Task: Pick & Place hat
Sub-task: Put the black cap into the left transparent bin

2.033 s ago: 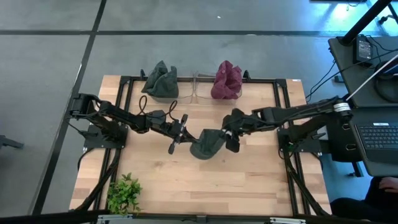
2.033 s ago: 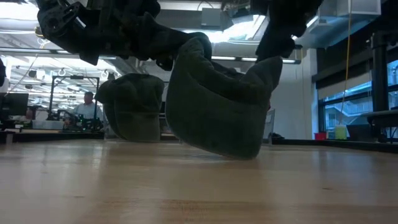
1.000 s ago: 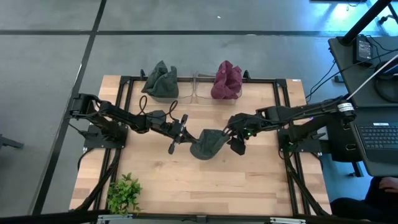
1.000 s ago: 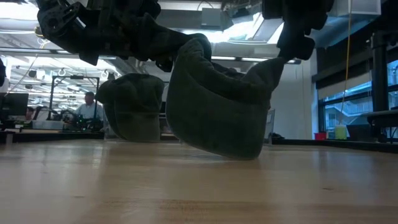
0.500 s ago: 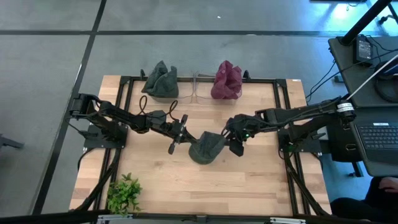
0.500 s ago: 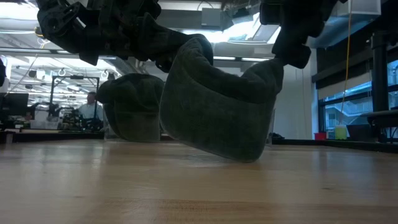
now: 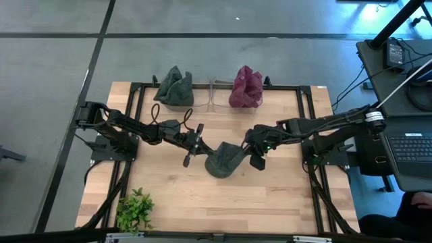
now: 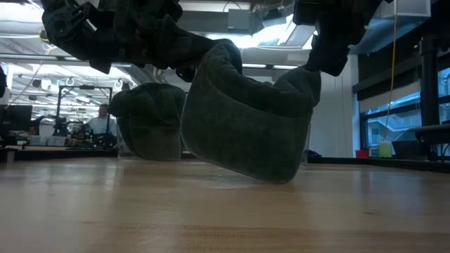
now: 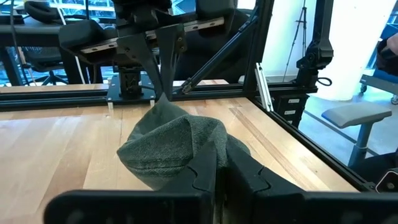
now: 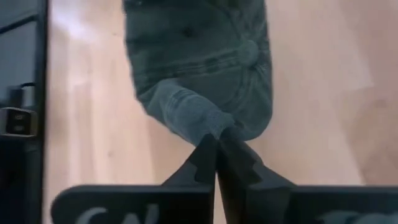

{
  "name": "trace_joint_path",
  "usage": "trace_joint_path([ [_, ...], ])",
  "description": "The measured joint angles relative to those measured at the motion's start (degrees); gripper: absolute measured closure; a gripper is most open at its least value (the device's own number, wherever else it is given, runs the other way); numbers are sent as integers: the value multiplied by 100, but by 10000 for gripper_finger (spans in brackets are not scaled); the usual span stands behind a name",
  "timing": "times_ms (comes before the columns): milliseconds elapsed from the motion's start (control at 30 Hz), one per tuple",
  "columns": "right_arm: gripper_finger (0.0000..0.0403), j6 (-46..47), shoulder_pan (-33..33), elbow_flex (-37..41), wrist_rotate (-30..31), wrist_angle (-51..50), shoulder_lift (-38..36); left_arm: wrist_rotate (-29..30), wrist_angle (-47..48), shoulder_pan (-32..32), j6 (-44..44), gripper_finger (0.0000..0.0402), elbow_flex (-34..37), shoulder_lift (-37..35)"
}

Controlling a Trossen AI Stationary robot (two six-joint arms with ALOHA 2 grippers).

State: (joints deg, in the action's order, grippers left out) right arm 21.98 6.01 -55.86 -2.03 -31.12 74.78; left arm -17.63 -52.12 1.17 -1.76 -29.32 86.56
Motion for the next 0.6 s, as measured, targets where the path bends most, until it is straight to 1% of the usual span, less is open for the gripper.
trace_joint_path([
  [133, 398, -421, 50, 0, 348, -72, -22, -2, -27, 33, -163, 371, 2, -31],
  [267, 399, -1234, 167, -5, 630, -119, -22, 0, 25, 126, -369, 361, 4, -140],
  [333, 400, -1717, 268, -57, 1006, -249, -22, -2, 0, 181, -391, 361, 4, -207],
  [467, 401, -2607, 472, -248, 2030, -681, -22, 4, 188, 341, -284, 364, 4, -416],
  [600, 401, -3248, 650, -475, 2705, -1080, -26, 9, 440, 529, -210, 366, 4, -616],
])
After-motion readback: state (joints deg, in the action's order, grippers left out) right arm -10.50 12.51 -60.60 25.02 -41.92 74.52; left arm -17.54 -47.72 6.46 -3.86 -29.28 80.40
